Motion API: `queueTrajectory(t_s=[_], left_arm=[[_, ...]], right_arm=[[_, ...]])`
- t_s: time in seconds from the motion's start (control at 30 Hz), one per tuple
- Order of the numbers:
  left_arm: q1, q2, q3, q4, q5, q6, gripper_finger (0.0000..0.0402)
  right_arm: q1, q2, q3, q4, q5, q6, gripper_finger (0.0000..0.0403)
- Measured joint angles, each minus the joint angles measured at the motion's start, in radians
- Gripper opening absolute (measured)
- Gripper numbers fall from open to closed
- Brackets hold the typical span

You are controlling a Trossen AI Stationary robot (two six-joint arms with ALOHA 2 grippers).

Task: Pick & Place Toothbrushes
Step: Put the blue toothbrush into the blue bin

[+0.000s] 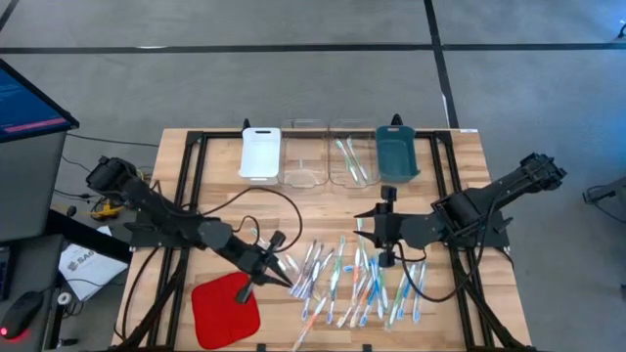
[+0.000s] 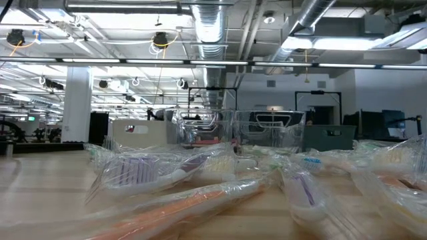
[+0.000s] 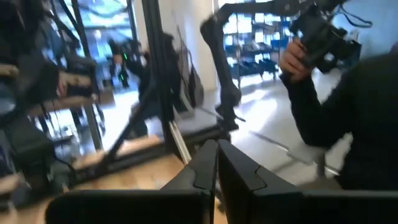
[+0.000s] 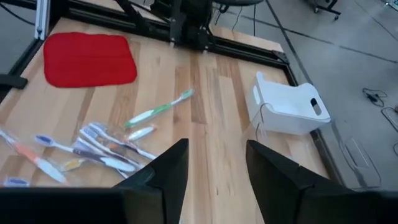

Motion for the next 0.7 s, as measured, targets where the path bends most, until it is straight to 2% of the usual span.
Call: queueTrajectory(t_s=[0.13, 0.27, 0.4, 0.53, 0.63, 0.7], left_arm=[[0.001, 0.056, 0.000, 0.099, -0.001, 0.025, 0.0008], [0.014, 0.147, 0.000, 0.239, -0.004, 0.022, 0.0006], [0.034, 0.280, 0.000, 0.516, -0.018, -0.025, 0.0006], [0.051, 0.406, 0.021, 0.766, -0.122, -0.037, 0.0005], [0.075, 0.432, 0.061, 0.809, -0.145, 0.002, 0.0007], [0.096, 0.370, 0.065, 0.785, -0.137, 0.076, 0.0008]], right_arm=[[0.001, 0.002, 0.000, 0.005, -0.003, 0.024, 0.0154], [0.016, 0.002, 0.000, -0.002, -0.062, 0.040, 0.0154], [0.028, 0.000, 0.000, 0.015, -0.077, 0.024, 0.0154], [0.013, 0.000, 0.000, 0.045, -0.077, 0.002, 0.0154], [-0.002, 0.003, 0.000, 0.061, -0.077, 0.004, 0.0154], [-0.003, 0.003, 0.000, 0.073, -0.077, 0.007, 0.0154]])
